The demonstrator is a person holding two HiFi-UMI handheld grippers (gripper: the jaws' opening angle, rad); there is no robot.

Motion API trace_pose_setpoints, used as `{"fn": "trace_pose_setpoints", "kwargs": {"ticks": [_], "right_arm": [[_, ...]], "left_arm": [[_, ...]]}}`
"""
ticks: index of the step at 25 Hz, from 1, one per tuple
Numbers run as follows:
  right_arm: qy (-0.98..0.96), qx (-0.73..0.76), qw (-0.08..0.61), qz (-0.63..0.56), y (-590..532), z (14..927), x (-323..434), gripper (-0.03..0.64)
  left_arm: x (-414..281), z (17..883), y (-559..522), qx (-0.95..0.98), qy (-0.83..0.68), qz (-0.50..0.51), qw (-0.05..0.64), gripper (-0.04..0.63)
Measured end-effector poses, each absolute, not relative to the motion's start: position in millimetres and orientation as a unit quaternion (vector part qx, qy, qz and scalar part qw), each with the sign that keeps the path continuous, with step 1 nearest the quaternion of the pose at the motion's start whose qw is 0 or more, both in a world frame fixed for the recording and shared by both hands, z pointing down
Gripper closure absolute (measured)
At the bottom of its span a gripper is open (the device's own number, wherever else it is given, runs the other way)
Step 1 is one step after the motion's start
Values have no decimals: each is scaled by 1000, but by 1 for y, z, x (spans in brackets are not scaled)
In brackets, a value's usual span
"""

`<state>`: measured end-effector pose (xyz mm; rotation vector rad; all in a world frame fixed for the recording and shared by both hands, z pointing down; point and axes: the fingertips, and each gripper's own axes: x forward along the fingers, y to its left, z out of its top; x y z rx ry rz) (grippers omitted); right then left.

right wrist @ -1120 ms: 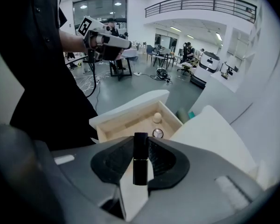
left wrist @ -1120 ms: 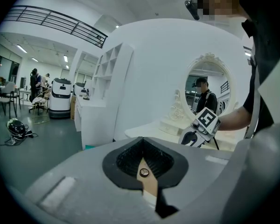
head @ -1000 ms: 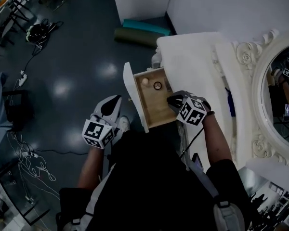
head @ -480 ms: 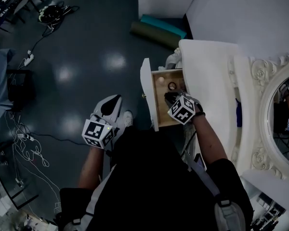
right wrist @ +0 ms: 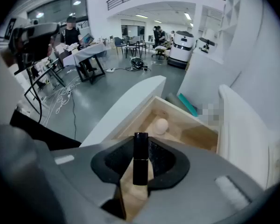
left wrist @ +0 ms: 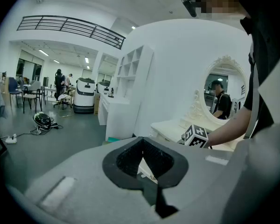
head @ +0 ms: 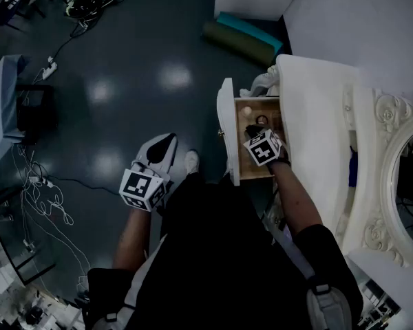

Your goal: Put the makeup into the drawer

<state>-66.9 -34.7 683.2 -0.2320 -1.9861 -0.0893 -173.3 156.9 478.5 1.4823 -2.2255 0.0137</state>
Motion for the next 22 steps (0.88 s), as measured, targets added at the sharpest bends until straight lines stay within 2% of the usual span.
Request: {"fn": "trace_pose_setpoints", "kwargs": {"ticks": [22], "right_arm": [[-815, -11, 577, 52, -42, 753, -66, 523]], "left_arm": [[-202, 495, 164, 551, -792, 34, 262, 591]]}}
